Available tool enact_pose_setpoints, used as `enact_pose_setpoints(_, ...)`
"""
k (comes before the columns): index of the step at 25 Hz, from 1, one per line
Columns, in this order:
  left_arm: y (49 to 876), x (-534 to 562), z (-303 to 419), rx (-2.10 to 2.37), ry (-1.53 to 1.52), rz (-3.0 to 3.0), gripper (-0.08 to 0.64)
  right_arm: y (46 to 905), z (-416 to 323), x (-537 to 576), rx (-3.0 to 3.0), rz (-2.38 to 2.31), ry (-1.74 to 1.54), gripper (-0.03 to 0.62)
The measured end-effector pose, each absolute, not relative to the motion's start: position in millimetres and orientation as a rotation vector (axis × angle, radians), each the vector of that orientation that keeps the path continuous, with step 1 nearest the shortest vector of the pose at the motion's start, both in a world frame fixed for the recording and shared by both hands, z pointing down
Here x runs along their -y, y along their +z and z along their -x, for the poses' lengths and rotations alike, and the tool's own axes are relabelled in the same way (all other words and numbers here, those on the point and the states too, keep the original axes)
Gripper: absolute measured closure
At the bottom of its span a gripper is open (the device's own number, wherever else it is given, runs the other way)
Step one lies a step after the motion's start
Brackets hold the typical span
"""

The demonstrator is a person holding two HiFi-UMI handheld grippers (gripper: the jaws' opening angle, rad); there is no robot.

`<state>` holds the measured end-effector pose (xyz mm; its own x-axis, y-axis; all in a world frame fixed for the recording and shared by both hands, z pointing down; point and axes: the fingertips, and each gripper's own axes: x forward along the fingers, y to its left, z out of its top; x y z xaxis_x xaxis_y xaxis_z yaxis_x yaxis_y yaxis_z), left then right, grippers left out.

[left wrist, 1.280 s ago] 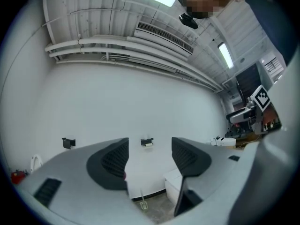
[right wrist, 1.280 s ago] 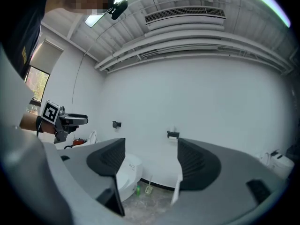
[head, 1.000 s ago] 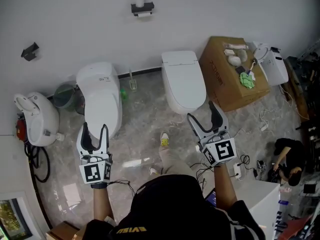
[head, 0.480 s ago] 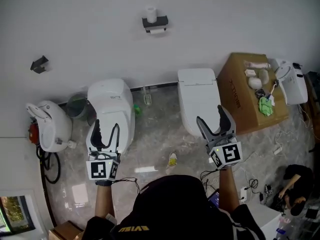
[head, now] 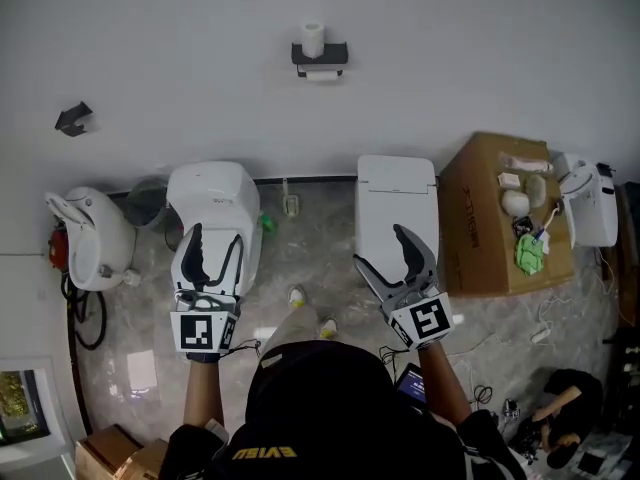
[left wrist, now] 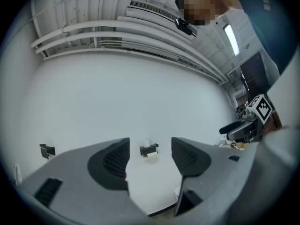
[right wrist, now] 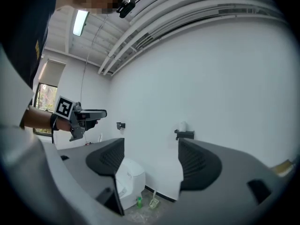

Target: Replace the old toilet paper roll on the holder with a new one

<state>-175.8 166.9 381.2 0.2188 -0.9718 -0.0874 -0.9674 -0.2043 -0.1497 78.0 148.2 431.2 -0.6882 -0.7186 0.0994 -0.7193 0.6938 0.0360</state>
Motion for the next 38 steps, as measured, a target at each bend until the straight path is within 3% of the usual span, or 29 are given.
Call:
enact_pose_setpoints(24, 420, 157, 223, -1.76, 0.073, 2.533, 0.278, 452, -26, 142, 2.631, -1.396, 0.062, 0.241)
enact_pose_setpoints(38, 439, 218, 202, -1.853, 0.063, 2.479, 0.279, 483, -43, 254, 2.684, -1.365, 0.218, 0.25)
